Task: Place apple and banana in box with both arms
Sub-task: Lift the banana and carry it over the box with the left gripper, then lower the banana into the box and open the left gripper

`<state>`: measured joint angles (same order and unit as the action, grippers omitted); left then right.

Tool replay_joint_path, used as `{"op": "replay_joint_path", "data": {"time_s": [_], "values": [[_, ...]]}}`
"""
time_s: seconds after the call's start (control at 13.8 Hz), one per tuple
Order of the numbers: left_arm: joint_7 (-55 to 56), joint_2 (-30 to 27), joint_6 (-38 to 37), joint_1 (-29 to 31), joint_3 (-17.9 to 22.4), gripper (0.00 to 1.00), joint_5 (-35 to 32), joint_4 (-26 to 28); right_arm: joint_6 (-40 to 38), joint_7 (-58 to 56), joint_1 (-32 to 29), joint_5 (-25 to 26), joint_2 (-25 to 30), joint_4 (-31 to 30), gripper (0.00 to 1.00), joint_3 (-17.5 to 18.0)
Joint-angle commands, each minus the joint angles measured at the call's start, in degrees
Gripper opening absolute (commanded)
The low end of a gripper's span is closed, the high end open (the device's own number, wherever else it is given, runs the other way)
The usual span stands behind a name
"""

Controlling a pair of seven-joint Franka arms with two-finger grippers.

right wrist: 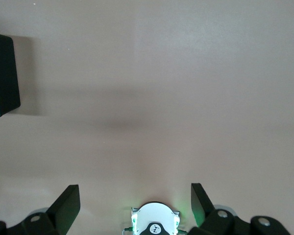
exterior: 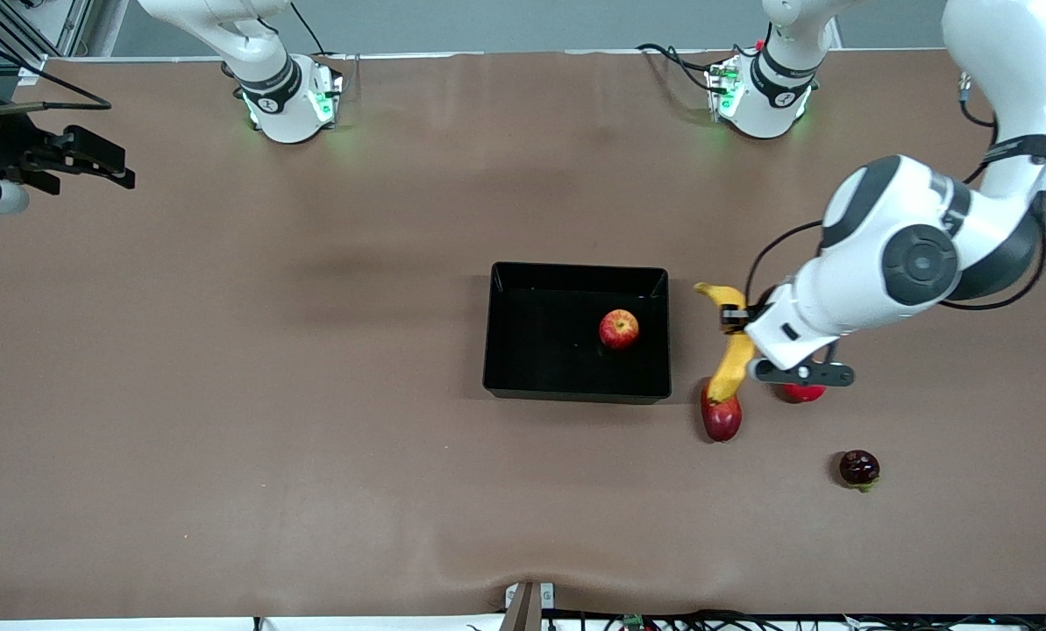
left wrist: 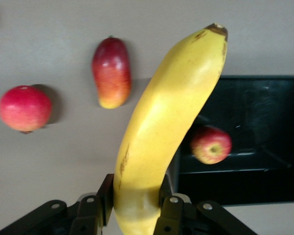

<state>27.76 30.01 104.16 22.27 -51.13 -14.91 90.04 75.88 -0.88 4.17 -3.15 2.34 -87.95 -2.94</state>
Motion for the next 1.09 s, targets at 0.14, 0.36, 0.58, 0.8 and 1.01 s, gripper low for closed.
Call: {"op": "replay_joint_path", "data": {"time_s": [0.14,0.36,0.58,0.8,1.01], "values": [[11.8,3.0,3.7,-14.0,8.0,0.0,-0.3,-4.3,-0.2,0.0,0.6,0.0,0.0,0.1,1.0,-0.3],[17.4,4.7,6.5,-23.6,14.2,0.0,-0.2,-4.4,0.1,-0.1,0.7,0.0,0.0,0.1,1.0,-0.3],[21.8,7.6,10.7,-28.3,14.5,0.0,-0.5,-4.4,0.3,0.0,1.0,0.0,0.0,0.1,1.0,-0.3],[22.7,9.4,11.5,-31.5,14.6,0.0,-1.7,-4.3,0.3,0.0,1.1,0.0,0.0,0.1,1.0,-0.3],[22.7,12.5,13.3,-32.5,14.5,0.0,-2.3,-4.3,0.2,0.0,1.1,0.0,0.0,0.1,1.0,-0.3]]}}
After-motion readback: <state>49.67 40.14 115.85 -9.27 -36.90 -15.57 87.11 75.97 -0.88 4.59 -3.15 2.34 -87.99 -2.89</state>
